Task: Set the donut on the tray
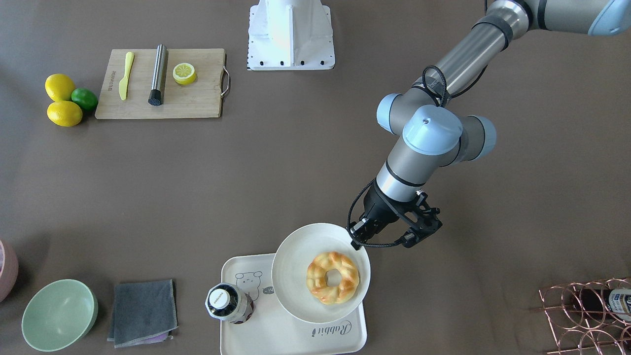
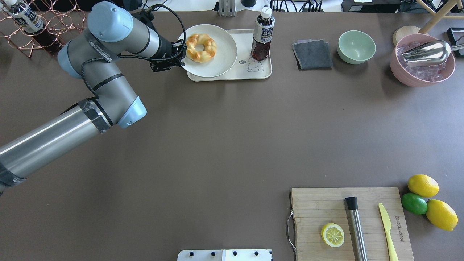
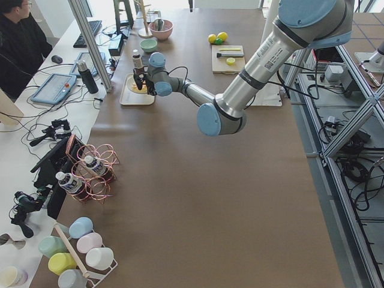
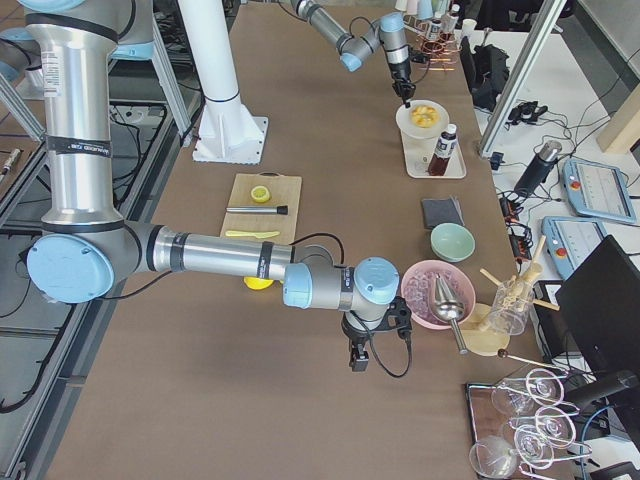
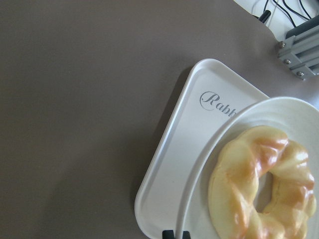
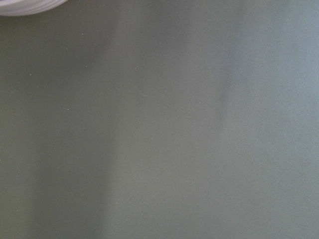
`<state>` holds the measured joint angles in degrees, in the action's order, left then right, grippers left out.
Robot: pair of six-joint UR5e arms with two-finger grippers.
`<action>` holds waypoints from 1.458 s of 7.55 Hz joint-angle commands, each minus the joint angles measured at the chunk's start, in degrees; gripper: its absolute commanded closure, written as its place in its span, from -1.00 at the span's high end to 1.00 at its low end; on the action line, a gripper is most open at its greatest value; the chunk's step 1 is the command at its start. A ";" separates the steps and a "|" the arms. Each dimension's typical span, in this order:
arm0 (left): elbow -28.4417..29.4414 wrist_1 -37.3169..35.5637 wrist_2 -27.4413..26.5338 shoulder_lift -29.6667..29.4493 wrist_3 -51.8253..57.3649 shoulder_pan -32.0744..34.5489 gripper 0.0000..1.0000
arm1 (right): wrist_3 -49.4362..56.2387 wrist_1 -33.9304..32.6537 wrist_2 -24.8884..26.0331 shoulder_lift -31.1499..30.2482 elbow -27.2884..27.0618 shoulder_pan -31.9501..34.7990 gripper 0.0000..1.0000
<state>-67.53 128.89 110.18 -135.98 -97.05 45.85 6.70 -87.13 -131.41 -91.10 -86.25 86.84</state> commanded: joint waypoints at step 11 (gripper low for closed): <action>12.16 5.49 -13.66 -6.22 -12.92 -6.20 0.98 | 0.15 0.47 -1.13 -1.53 -0.76 1.67 1.00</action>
<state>-55.37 134.39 99.31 -142.36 -111.97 40.91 6.86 -86.72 -132.46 -92.59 -87.03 88.51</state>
